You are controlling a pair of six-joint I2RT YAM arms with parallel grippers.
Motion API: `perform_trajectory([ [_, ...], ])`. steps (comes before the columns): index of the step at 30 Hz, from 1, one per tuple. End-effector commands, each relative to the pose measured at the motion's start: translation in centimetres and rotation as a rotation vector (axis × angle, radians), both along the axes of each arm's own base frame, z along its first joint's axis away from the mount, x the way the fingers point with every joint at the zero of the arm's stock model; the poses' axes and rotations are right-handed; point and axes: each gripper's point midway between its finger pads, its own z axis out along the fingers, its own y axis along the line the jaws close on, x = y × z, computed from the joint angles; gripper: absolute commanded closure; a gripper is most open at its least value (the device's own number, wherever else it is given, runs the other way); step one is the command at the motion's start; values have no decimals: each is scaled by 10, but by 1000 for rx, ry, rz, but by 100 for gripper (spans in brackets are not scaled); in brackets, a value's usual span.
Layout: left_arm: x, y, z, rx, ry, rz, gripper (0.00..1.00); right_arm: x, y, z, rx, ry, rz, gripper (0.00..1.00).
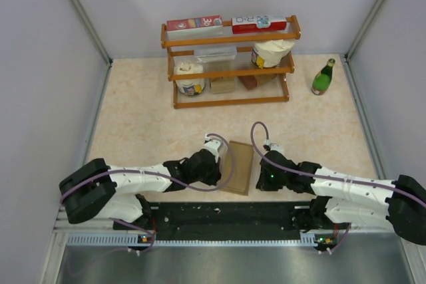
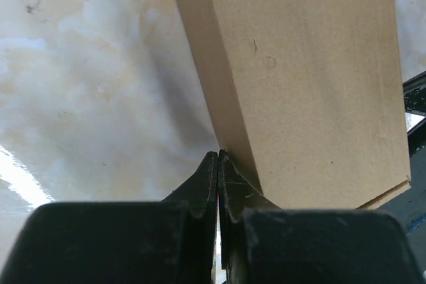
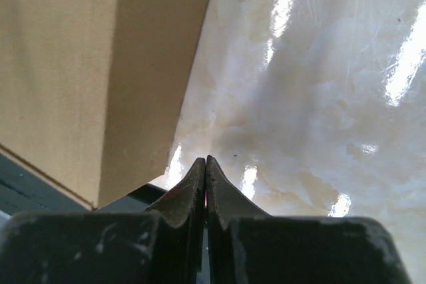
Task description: Fold the paper box
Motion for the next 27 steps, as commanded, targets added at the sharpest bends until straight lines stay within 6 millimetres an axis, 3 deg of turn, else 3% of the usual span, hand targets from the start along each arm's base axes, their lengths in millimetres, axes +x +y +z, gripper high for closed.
perform_trajectory([
  [1,-1,-11,-2,-29,-1,10,100,-1,4,-6,1,12,-23,100],
  [10,-12,-22,-3,-26,8,-18,100,-10,17,-8,-1,42,23,100],
  [20,-27,-44,-2,-43,27,-47,100,-9,36,-6,67,50,37,100],
  [27,-41,-53,-7,-52,72,4,100,-5,39,-1,96,44,-2,100],
])
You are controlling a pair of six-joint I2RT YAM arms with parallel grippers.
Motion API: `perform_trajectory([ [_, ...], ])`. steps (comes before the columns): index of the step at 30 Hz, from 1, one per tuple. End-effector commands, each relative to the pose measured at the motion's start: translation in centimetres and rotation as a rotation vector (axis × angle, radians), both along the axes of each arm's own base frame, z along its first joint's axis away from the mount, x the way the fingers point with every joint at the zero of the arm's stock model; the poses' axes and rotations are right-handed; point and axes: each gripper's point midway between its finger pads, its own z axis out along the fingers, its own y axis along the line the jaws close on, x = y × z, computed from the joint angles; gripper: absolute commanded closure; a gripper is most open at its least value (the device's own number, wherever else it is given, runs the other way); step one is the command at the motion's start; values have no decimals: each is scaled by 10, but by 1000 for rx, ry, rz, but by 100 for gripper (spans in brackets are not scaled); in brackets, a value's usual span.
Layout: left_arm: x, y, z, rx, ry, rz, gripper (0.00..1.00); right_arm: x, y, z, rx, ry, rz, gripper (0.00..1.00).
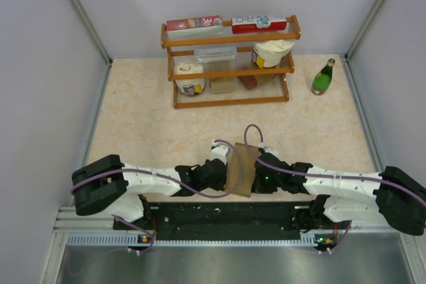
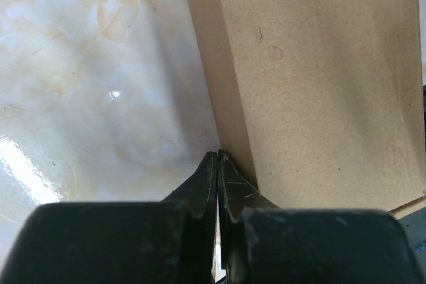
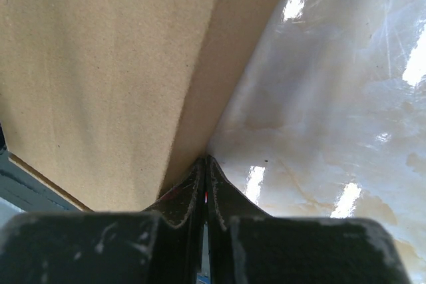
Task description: Fold the paper box
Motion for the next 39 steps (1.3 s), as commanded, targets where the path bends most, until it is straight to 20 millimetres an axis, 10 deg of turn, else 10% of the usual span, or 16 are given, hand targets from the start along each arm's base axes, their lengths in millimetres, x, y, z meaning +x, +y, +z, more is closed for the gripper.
perform_trajectory([
  [1,-26,-31,5,-92,86,-25,100,7,22,15,88,-29,-19,100],
  [16,-16,20,6,15,33,123,100,17,-23,14,-53,-94,-92,100],
  [26,49,45,35,-43,-71,175,100,68,-66,21,-168,-206,-180,100],
  [39,103,18,29,-56,-65,95,100,131,-42,2,-184,-136,-48,100],
])
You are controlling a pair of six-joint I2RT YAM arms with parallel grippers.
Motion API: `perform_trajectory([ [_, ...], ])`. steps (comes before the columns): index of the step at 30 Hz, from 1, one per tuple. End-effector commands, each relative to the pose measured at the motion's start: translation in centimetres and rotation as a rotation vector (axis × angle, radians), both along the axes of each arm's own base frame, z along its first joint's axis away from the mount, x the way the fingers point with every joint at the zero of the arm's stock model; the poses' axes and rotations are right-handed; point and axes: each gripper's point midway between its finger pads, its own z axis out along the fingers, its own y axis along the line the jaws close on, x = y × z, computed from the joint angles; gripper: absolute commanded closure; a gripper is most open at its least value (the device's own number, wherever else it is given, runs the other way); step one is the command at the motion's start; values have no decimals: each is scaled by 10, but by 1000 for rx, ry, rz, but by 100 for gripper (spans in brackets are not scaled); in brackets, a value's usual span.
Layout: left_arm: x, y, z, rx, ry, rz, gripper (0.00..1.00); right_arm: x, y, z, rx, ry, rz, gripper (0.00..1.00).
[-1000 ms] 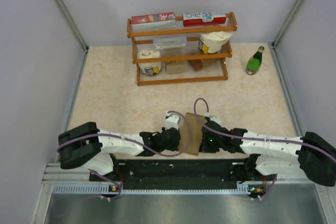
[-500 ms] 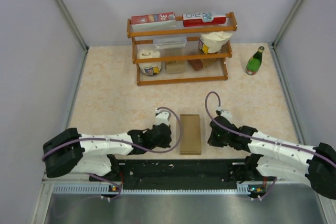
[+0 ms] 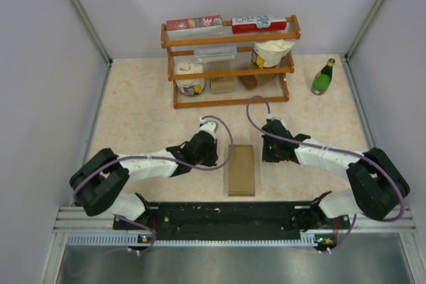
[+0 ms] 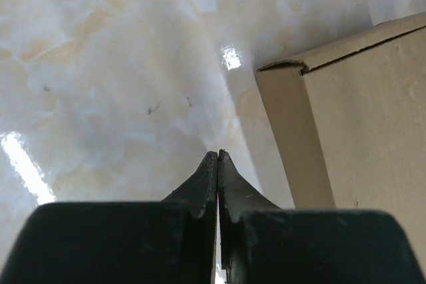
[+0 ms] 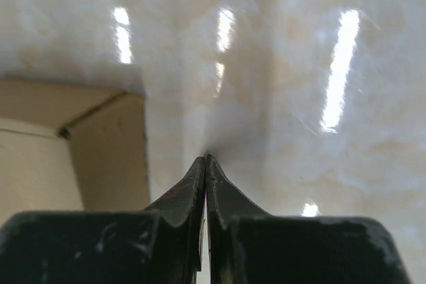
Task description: Fold the paper box
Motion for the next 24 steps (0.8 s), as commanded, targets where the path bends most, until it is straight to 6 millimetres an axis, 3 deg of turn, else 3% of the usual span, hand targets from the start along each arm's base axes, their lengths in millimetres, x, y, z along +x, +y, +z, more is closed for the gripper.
perform_trajectory([
  [1,18,-26,11,-74,-30,-64,100,16,25,-2,59,-2,110,100],
  [10,34,-43,1,-108,-13,-79,100,23,48,2,149,-16,167,100],
  [14,43,-55,6,-135,-27,-87,100,26,54,3,163,-16,186,100],
  [24,28,-82,11,-249,28,-177,100,22,73,14,266,-15,238,100],
])
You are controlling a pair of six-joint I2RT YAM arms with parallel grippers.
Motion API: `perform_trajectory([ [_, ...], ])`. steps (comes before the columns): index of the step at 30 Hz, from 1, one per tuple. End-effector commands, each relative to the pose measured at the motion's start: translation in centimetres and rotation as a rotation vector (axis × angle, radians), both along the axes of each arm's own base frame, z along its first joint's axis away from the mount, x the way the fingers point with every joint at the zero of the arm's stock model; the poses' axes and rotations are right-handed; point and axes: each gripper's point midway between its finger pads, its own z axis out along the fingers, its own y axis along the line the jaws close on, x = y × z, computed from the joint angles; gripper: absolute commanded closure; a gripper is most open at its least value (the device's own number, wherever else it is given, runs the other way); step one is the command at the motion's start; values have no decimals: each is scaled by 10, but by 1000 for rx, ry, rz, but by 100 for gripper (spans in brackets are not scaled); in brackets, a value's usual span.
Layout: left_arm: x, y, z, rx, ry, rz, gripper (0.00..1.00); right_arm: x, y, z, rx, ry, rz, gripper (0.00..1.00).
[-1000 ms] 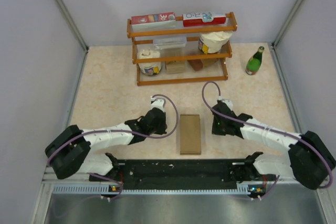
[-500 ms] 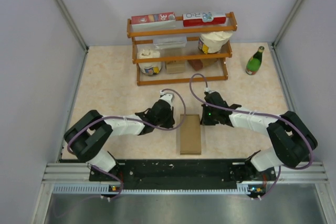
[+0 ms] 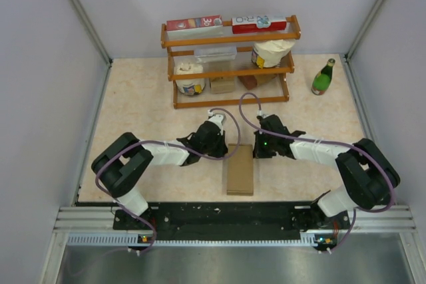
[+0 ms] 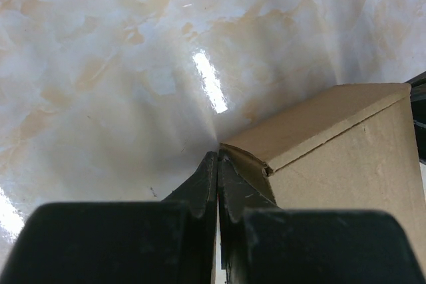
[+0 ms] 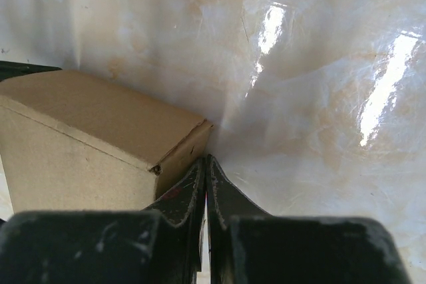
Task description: Fold the paper box
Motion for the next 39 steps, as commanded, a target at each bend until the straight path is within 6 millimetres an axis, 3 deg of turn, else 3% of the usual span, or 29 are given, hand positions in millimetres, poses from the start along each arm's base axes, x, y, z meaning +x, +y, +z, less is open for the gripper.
perform_trajectory([
  [1,-8,-37,24,-148,-4,-94,100,3,24,15,111,-16,59,100],
  [5,-9,-22,19,-100,-9,-62,100,2,18,15,94,-23,38,100],
  [10,-8,25,11,19,-21,73,100,-8,-32,-1,-113,5,-110,100],
  [15,-33,50,15,29,-6,91,100,-48,-49,-14,-84,69,-141,100],
  [18,-55,49,20,4,-4,71,100,-72,-54,-16,-39,95,-155,100],
  [26,-114,34,7,-38,48,43,100,-115,-31,4,61,115,-90,100],
  [35,-129,12,-2,-33,68,0,100,-134,-15,-11,92,164,-39,100],
  [39,-135,-2,-2,-34,77,-32,100,-137,-5,-7,125,167,-17,100],
])
